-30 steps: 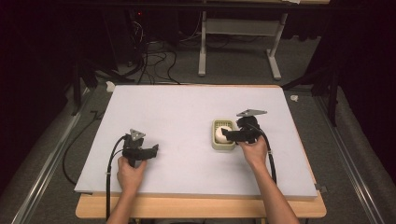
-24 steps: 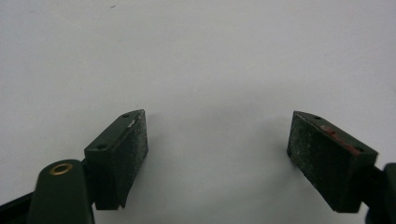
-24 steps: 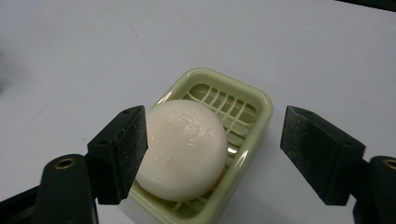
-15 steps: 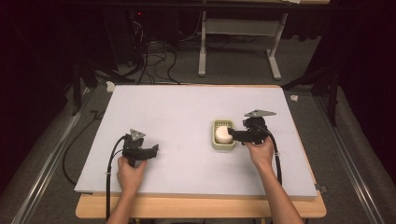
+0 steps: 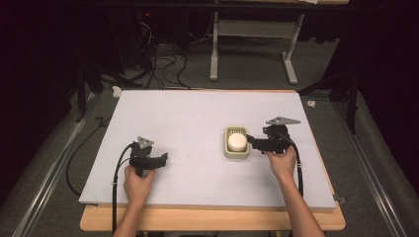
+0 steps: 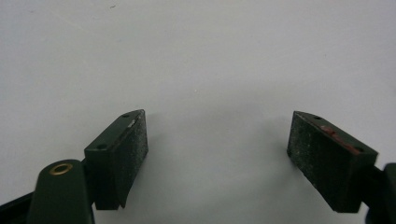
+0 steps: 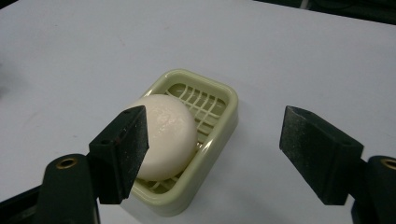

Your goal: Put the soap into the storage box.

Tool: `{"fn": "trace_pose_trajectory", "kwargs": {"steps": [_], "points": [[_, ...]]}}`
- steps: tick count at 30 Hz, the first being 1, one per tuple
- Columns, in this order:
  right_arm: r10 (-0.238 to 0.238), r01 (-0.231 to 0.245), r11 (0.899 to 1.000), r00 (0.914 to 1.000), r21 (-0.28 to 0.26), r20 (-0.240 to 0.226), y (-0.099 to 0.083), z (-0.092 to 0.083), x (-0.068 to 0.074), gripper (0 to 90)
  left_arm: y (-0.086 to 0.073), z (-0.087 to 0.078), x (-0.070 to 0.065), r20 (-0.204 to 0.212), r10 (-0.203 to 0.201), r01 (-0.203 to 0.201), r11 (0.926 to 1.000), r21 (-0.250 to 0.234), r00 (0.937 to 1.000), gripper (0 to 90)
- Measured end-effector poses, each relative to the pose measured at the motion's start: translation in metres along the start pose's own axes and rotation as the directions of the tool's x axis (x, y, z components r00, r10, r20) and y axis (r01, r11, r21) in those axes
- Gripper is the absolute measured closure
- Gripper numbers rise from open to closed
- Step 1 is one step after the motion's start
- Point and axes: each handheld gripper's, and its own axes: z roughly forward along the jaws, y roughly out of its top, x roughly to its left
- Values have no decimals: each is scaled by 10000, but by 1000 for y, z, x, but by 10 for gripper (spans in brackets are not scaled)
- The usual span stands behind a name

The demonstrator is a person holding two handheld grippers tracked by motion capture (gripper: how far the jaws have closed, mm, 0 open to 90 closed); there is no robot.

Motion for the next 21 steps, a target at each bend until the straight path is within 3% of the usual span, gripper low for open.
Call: {"fn": "trace_pose_trajectory", "kwargs": {"steps": [21], "points": [[297,-291,9990,9994,-328,163,-6,-20,-14,253,0,0,0,-1,3,-3,10000,-2,10000,206]]}}
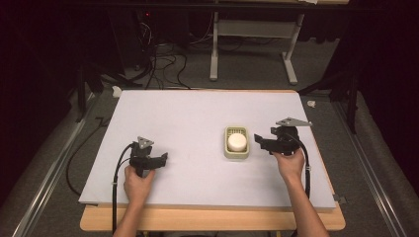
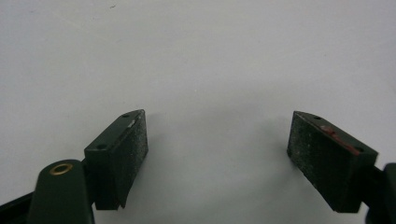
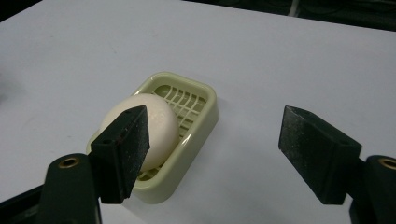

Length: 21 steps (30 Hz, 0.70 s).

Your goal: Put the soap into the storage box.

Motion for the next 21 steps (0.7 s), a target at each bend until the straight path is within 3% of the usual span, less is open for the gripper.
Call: {"fn": "trace_pose_trajectory", "kwargs": {"steps": [21], "points": [[247,-240,9994,9993,-259,274,-12,-20,-15,261,0,0,0,7,-5,5,10000,0,10000,206]]}}
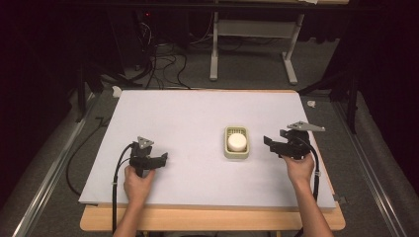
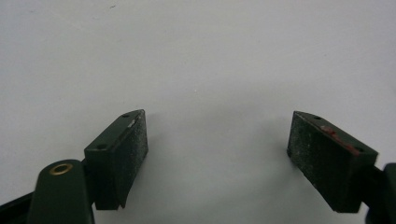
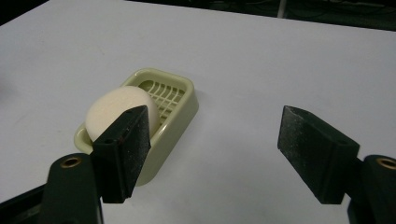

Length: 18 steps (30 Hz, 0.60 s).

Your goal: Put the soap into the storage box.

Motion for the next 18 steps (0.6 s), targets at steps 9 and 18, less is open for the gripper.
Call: {"fn": "trace_pose_trajectory", "kwargs": {"steps": [9,18], "points": [[162,-161,9998,9998,-133,107,-5,-9,-7,263,0,0,0,1,-1,1,10000,-1,10000,206],[267,-262,9992,9995,-290,192,-9,-17,-13,264,0,0,0,-2,3,-3,10000,-1,10000,206]]}}
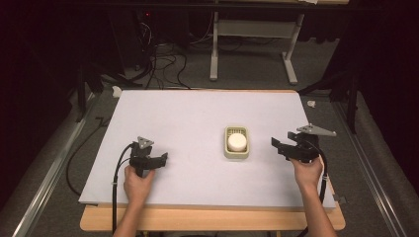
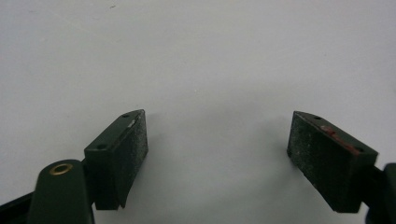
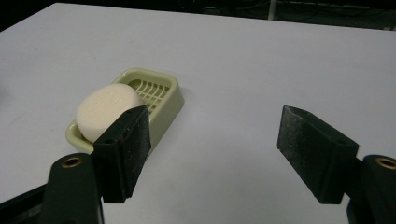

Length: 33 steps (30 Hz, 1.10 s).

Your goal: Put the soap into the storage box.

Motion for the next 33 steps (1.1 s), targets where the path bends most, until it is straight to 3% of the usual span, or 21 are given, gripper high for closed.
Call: {"fn": "trace_pose_trajectory", "kwargs": {"steps": [33], "points": [[159,-158,9998,9998,-77,115,-26,-26,-7,266,0,0,0,9,7,-7,10000,16,10000,206]]}}
